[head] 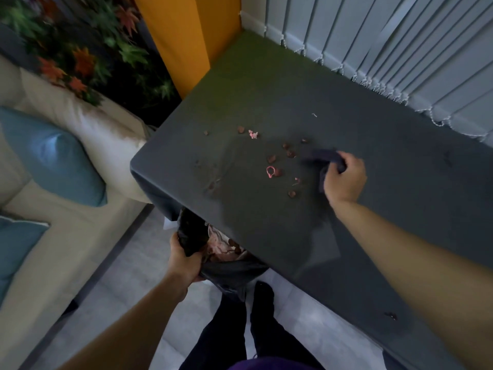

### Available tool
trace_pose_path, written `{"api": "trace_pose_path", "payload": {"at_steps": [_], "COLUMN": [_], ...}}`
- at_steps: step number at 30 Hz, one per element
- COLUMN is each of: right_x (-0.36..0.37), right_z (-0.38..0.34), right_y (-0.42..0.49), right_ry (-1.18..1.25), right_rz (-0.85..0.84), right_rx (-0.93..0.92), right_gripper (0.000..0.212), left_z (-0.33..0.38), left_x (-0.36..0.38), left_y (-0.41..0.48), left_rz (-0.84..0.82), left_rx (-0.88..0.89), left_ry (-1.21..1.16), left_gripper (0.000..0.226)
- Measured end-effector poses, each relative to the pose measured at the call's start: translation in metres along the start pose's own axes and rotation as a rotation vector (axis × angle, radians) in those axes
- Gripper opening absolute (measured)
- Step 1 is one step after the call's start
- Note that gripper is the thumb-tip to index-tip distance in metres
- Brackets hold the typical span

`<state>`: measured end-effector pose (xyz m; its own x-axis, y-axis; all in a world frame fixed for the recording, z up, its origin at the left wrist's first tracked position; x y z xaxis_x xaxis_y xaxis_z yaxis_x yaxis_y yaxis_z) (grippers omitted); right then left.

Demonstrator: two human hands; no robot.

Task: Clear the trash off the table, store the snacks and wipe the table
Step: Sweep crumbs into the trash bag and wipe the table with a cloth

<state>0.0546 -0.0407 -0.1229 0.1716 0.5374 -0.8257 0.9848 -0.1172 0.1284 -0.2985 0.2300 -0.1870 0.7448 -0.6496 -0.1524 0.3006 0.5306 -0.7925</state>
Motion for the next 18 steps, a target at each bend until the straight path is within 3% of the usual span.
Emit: {"api": "trace_pose_path", "payload": {"at_steps": [2, 4, 6, 8, 11, 14, 16, 18], "right_x": [0.001, 0.015, 0.032, 0.037, 0.027, 0.024, 0.039, 0.060], "right_z": [0.009, 0.004, -0.014, -0.028, -0.033, -0.029, -0.033, -0.047], "right_y": [0.026, 0.042, 0.041, 0.035, 0.041, 0.075, 0.096, 0.102], "right_ry": [0.008, -0.114, -0.230, -0.180, -0.021, -0.002, -0.110, -0.234], "right_rz": [0.038, -0.081, -0.193, -0.209, -0.082, 0.028, -0.063, -0.220], "right_rx": [0.118, 0.128, -0.011, -0.126, -0.089, 0.113, 0.175, 0.093], "right_gripper": [0.037, 0.038, 0.041, 0.033, 0.023, 0.027, 0.029, 0.034], "left_z": [0.005, 0.010, 0.012, 0.013, 0.014, 0.015, 0.016, 0.016], "left_x": [-0.001, 0.000, 0.001, 0.003, 0.002, 0.001, -0.001, -0.002], "left_y": [0.002, 0.005, 0.009, 0.013, 0.015, 0.017, 0.019, 0.021], "left_rz": [-0.005, -0.015, -0.021, -0.028, -0.040, -0.042, -0.040, -0.040], "left_rx": [-0.001, 0.005, 0.000, -0.012, -0.022, -0.023, -0.018, -0.015], "left_ry": [0.017, 0.028, 0.026, 0.026, 0.040, 0.046, 0.055, 0.061], "left_gripper": [0.071, 0.073, 0.075, 0.076, 0.077, 0.076, 0.075, 0.073]}}
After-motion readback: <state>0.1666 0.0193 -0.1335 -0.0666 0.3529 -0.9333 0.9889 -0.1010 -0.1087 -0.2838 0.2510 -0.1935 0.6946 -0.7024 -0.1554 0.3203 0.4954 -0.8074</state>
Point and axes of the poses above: each hand's wrist, its own y-axis towards the middle knuckle, its own x-axis out of the palm, z = x × y, the point moved 9 cm from there along y, towards the middle knuckle, and after that the axes turned 14 degrees about -y, right-handed, at the moved point
